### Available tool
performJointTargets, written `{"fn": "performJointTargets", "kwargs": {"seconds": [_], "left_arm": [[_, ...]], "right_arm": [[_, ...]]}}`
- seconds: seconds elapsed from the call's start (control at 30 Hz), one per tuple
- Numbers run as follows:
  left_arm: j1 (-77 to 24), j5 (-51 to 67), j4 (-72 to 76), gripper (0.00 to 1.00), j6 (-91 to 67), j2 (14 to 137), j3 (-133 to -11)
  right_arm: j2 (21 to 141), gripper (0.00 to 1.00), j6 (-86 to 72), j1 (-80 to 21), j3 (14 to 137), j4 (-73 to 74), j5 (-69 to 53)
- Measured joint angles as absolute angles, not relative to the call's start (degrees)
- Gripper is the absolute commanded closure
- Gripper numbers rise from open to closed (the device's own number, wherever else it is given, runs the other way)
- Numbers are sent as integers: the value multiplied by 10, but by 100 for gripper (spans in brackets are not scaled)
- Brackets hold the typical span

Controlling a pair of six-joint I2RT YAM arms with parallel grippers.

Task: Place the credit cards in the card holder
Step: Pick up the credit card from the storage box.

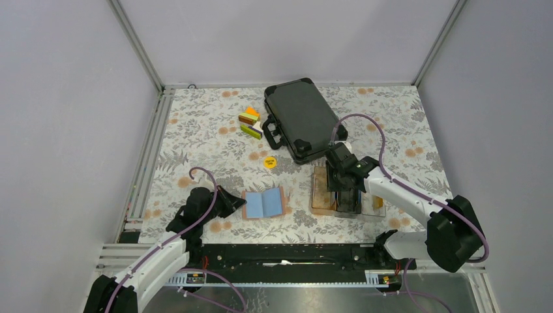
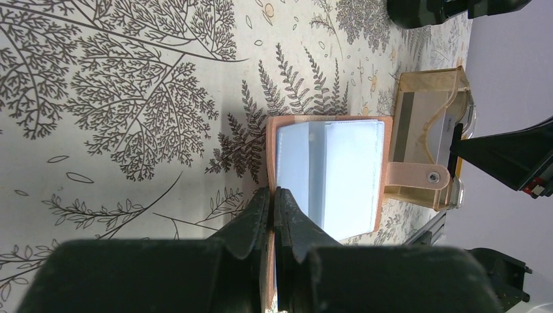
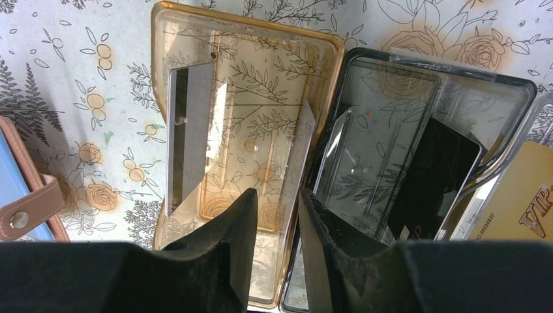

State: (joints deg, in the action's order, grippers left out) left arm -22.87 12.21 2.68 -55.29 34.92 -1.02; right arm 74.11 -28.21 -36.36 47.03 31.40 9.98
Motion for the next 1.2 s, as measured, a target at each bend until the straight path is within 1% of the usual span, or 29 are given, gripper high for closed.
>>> {"fn": "performJointTargets", "kwargs": {"seconds": [0.47,0.63,0.73,1.07,1.2], "left_arm": [[-229,122,25,100,-550,349,-10],[-229,121,25,100,-548,349,-10],[-229,120,25,100,-548,349,-10],[-229,120,25,100,-548,349,-10],[-229,120,25,100,-546,349,-10]], "right_arm": [[756,68,-283,-364,466,306,100],[767,71,-283,-364,463,303,100],[770,75,-283,-364,463,300,101],[781,81,-283,-364,463,293,102],[781,86,-284,-364,463,293,107]]}}
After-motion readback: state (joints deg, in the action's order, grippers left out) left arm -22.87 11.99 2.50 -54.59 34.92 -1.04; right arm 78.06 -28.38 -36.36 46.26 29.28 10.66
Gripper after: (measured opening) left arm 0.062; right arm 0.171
